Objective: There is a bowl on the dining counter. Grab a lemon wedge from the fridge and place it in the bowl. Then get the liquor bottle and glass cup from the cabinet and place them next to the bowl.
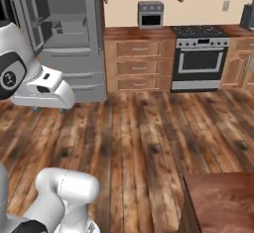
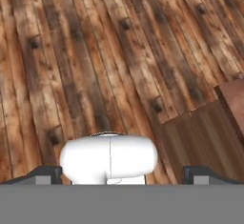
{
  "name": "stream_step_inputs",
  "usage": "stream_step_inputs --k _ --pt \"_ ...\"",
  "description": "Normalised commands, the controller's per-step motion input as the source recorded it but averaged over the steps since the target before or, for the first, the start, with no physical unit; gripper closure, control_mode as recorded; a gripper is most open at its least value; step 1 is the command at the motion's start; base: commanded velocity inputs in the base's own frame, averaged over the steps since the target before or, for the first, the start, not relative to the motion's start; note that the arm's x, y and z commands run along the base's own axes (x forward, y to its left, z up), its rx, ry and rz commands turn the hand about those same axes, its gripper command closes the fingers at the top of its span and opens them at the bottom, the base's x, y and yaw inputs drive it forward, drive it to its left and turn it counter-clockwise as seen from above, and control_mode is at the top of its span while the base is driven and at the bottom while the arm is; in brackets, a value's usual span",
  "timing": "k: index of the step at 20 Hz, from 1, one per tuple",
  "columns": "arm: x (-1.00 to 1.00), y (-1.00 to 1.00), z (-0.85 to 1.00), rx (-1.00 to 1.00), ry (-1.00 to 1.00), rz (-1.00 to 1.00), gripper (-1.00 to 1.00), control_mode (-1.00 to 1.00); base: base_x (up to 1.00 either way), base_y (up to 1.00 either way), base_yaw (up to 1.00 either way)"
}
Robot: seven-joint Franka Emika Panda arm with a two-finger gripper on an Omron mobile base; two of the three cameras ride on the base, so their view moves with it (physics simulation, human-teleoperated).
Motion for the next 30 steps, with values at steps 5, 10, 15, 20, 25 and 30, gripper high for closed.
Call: stream_step_inputs --k 5,10,15,20,25,30 --pt "0.00 0.00 0.00 0.00 0.00 0.00 -1.00 1.00 1.00 0.40 -0.08" --pt "0.00 0.00 0.00 0.00 0.00 0.00 -1.00 1.00 1.00 0.36 -0.07" --pt "0.00 0.00 0.00 0.00 0.00 0.00 -1.00 1.00 1.00 0.22 -0.06" --pt "0.00 0.00 0.00 0.00 0.00 0.00 -1.00 1.00 1.00 0.02 -0.02" --pt "0.00 0.00 0.00 0.00 0.00 0.00 -1.00 1.00 1.00 0.00 0.00" --pt "0.00 0.00 0.00 0.00 0.00 0.00 -1.00 1.00 1.00 -0.13 0.00"
